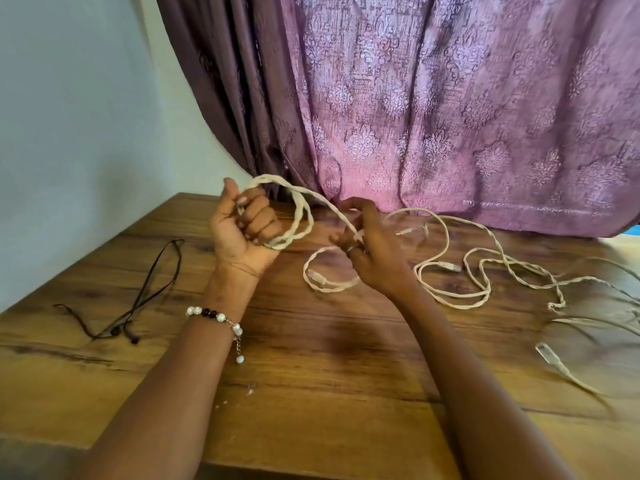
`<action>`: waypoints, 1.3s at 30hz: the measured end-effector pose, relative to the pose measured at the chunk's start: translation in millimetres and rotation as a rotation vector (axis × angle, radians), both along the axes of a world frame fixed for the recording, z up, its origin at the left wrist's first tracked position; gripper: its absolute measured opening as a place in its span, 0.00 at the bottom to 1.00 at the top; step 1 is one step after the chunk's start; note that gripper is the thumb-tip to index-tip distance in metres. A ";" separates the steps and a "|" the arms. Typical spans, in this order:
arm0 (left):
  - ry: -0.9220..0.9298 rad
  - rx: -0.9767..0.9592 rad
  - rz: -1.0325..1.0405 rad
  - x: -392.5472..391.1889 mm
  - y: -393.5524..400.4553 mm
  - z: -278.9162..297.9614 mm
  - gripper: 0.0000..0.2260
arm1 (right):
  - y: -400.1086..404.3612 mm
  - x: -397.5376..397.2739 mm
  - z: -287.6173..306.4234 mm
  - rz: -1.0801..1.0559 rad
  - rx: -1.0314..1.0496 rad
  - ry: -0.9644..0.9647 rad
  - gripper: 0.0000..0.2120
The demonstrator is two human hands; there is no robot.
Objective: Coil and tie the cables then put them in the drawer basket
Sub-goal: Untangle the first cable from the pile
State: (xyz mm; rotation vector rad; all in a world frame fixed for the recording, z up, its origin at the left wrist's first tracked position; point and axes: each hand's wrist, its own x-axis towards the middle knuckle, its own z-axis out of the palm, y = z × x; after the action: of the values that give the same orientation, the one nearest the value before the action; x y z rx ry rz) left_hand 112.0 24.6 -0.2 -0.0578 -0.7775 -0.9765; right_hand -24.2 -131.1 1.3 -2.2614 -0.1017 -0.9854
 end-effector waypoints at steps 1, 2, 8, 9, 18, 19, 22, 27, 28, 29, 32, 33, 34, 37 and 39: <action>0.070 -0.031 0.039 3.6 2.4 -0.7 0.17 | 0.9 -2.4 1.6 0.114 0.161 0.022 0.15; 0.147 -0.053 0.076 7.4 4.9 -1.6 0.20 | 1.6 -4.0 1.7 0.217 0.329 0.029 0.15; 0.294 -0.039 0.285 6.5 8.7 0.3 0.24 | -13.9 11.0 -16.9 -0.036 0.634 -0.025 0.03; 0.270 0.007 0.322 2.9 5.6 1.1 0.24 | -18.2 14.4 -21.3 -0.188 0.477 -0.014 0.03; -0.103 0.400 0.666 -18.0 -20.8 4.5 0.13 | 1.7 3.5 -3.9 -0.281 -0.893 0.584 0.13; -0.152 0.467 0.721 -18.4 -23.1 2.1 0.12 | 6.0 1.9 -0.7 -0.255 -0.949 0.574 0.14; -0.340 0.648 0.885 -23.3 -29.2 -3.2 0.12 | 13.8 -0.1 4.1 -0.130 -1.021 0.290 0.13; -0.583 0.777 0.850 -38.5 -31.7 -5.8 0.12 | 12.5 2.8 0.2 0.049 -0.755 0.094 0.13; -0.636 0.795 0.845 -40.5 -33.1 -7.0 0.10 | 11.1 0.2 3.6 0.049 -0.688 0.067 0.10; -0.692 0.827 0.844 -41.0 -34.9 -9.0 0.10 | 7.4 -1.6 6.4 0.030 -0.623 0.025 0.10; -0.812 0.949 0.758 -41.6 -36.3 -12.0 0.11 | -4.6 -7.2 17.8 -0.008 -0.556 -0.013 0.14; -0.845 0.955 0.688 -42.4 -34.5 -11.7 0.11 | -9.3 -7.9 20.2 0.010 -0.546 0.017 0.14; -0.867 0.940 0.614 -41.8 -32.3 -11.7 0.13 | -14.1 -9.5 22.6 0.030 -0.528 0.047 0.13; -0.832 0.830 0.437 -38.3 -23.5 -10.4 0.20 | -32.7 -15.1 24.6 -0.042 -0.385 0.057 0.12; -0.721 0.770 0.342 -33.9 -18.9 -8.3 0.25 | -42.7 -20.6 24.0 -0.064 -0.074 0.060 0.11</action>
State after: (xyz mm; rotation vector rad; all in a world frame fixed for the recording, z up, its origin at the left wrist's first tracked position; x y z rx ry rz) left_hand 78.0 5.7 -8.5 1.1118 -0.9638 -0.9074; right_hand -44.8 -173.8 25.3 -2.3731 -0.0412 -0.9599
